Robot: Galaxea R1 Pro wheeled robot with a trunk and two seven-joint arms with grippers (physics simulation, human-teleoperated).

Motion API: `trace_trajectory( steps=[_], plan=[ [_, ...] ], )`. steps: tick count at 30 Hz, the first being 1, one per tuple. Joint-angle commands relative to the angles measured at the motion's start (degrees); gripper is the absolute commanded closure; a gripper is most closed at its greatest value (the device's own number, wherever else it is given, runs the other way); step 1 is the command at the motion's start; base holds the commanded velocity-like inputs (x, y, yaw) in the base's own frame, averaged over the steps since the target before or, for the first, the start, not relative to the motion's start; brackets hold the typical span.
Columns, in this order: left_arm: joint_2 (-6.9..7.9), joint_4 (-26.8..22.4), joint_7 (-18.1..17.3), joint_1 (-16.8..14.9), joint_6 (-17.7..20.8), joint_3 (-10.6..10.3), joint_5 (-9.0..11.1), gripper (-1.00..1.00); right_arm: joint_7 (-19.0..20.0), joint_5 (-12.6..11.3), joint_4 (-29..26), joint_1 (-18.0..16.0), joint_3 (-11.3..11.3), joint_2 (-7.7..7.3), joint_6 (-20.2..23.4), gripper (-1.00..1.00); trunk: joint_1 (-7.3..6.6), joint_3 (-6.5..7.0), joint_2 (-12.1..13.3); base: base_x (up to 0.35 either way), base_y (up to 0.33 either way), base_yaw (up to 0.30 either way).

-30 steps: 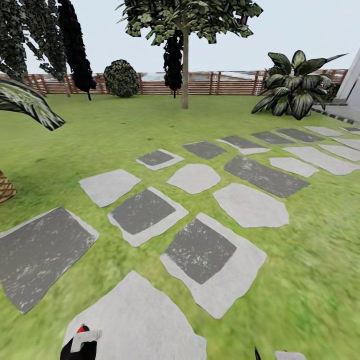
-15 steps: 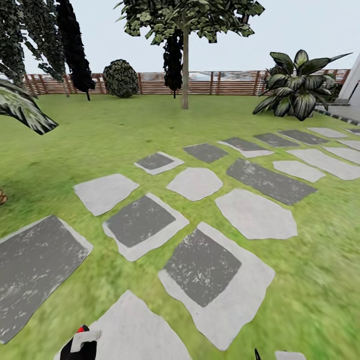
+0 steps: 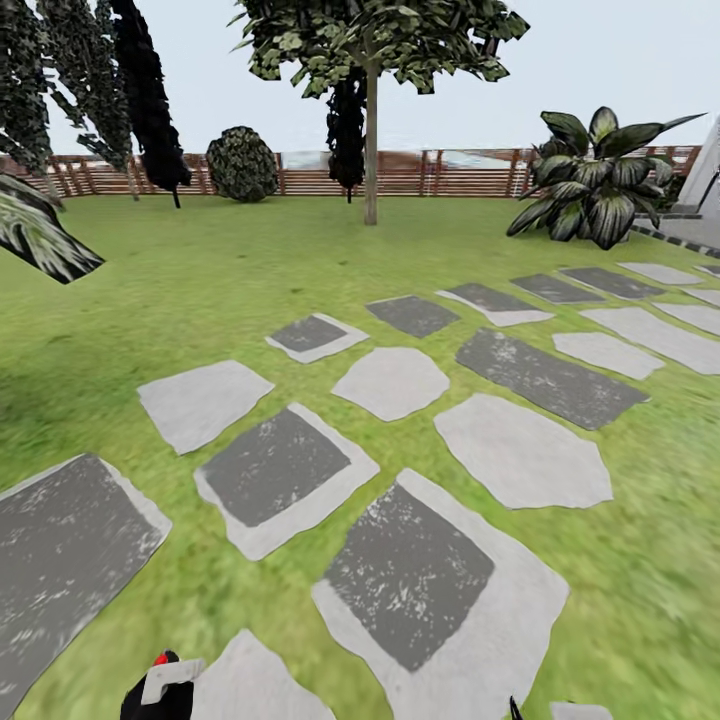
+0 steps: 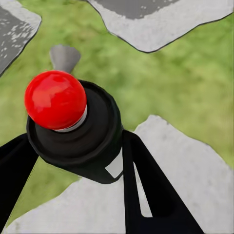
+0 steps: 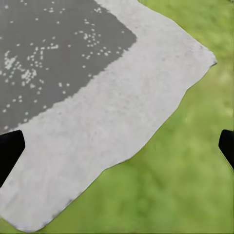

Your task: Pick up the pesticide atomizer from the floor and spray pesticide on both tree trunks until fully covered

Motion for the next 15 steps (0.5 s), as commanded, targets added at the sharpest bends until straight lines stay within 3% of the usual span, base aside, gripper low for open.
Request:
trace_trajectory(
  steps=[1, 15],
  plan=[
    [-0.02, 0.0, 0.1, 0.0, -0.2, 0.2, -0.4, 1.00, 0.0, 0.6, 0.0, 0.0, -0.3, 0.04, -0.2, -1.00, 0.02, -0.05, 0.0, 0.337, 0.000, 0.000],
    [-0.02, 0.4, 0.1, 0.0, -0.2, 0.2, -0.4, 1.00, 0.0, 0.6, 0.0, 0.0, -0.2, 0.04, -0.2, -1.00, 0.02, -0.05, 0.0, 0.337, 0.000, 0.000]
  ],
)
